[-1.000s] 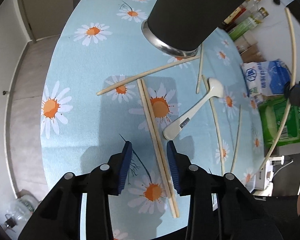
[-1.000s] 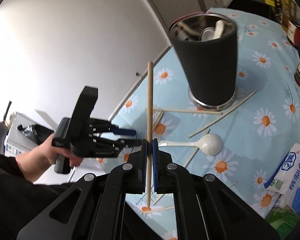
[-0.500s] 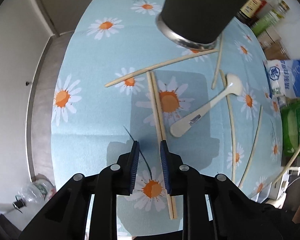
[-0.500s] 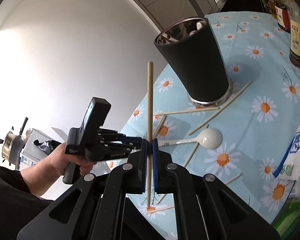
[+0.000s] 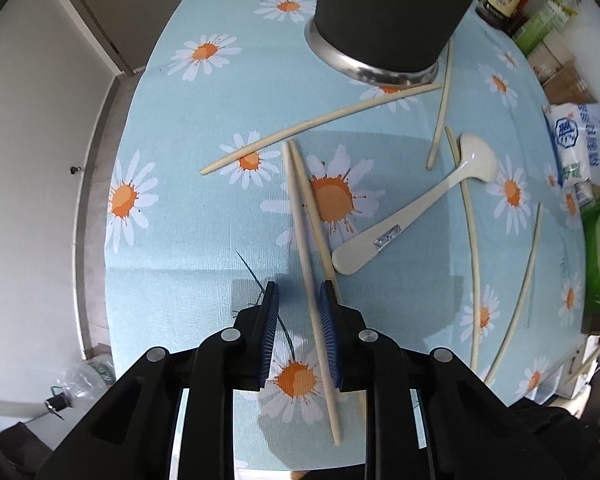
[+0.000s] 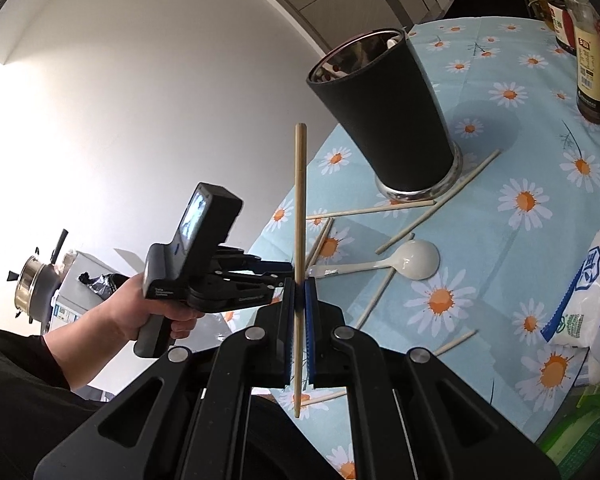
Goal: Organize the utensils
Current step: 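Grasp a wooden chopstick with the left gripper while the right lifts its chopstick, then carry both chopsticks upright over the black holder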
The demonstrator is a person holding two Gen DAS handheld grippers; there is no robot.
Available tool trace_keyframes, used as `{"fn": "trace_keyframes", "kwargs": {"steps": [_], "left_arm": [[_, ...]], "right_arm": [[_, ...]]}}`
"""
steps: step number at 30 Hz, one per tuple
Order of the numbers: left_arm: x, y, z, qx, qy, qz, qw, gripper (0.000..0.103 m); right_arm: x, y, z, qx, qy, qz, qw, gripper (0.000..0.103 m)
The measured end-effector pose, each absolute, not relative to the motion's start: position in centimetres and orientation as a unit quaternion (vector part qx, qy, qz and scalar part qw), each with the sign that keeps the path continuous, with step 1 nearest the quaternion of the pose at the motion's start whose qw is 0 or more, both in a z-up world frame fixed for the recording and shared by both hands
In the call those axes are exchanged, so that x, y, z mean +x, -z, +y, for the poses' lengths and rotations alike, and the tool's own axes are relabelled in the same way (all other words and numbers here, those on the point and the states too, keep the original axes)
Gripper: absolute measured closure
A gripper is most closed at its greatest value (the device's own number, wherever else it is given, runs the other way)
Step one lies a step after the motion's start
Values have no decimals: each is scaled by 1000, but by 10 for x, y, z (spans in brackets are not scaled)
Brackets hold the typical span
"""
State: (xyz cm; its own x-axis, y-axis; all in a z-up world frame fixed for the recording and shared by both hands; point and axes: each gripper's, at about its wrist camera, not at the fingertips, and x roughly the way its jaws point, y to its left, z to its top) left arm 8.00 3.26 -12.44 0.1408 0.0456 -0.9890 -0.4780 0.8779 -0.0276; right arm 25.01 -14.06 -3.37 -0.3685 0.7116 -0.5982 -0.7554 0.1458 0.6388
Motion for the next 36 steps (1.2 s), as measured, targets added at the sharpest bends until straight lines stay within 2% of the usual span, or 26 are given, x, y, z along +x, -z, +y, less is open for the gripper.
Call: {"fn": "trace_keyframes", "kwargs": {"steps": [11, 25, 36], "left_arm": [[79, 125, 34, -190, -199, 622, 733, 99], [59, 94, 51, -253, -177, 564, 766, 99], [55, 28, 75, -272, -106, 434, 852, 99]], "right_arm": [[249, 37, -140, -16, -661, 516, 545, 97], [252, 42, -120, -12, -649, 525, 550, 97], [258, 37, -101, 3, -604, 514, 609, 97]]}}
